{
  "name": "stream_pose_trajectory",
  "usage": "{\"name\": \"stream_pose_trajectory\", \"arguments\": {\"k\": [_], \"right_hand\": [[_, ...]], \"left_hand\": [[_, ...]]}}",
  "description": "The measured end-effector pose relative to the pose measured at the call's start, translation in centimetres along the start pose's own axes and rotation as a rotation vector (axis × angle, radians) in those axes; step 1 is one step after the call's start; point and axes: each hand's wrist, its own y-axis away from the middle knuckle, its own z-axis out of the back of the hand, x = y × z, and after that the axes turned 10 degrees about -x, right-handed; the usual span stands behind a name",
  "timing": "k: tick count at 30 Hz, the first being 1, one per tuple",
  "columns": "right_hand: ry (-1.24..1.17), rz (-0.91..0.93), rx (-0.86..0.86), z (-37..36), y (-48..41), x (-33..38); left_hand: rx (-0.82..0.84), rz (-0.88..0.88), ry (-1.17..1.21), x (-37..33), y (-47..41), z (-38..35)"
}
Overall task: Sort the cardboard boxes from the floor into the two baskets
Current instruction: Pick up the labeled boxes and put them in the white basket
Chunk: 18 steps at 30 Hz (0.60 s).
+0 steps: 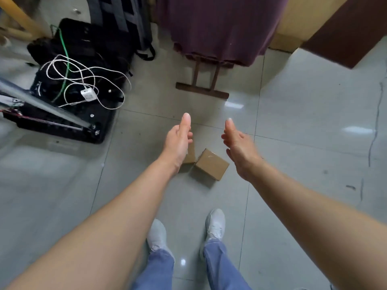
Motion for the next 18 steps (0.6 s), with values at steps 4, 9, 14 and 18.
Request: {"name": "stream_pose_trajectory", "arguments": {"k": [4, 9, 14, 18], "right_hand": [[-0.053, -0.113, -0.072, -1.2, -6.8, -6.9], [-0.117, -0.252, -0.162, -1.7, -14.4, -15.5], [-0.071, -0.331, -0.204, -2.8, -20.1, -23.5], [-0.095, -0.408, -0.17, -4.6, -23.6, -28.2]], "left_hand": [[0.057, -0.047, -0.167, 5.2, -6.8, -4.2], [0.111, -0.054, -0.296, 12.8, -13.8, -10.4], [0.165, -0.071, -0.439, 20.4, -18.5, -14.2], [0.185, -0.029, -0.507, 25.1, -21.9, -15.7]]}}
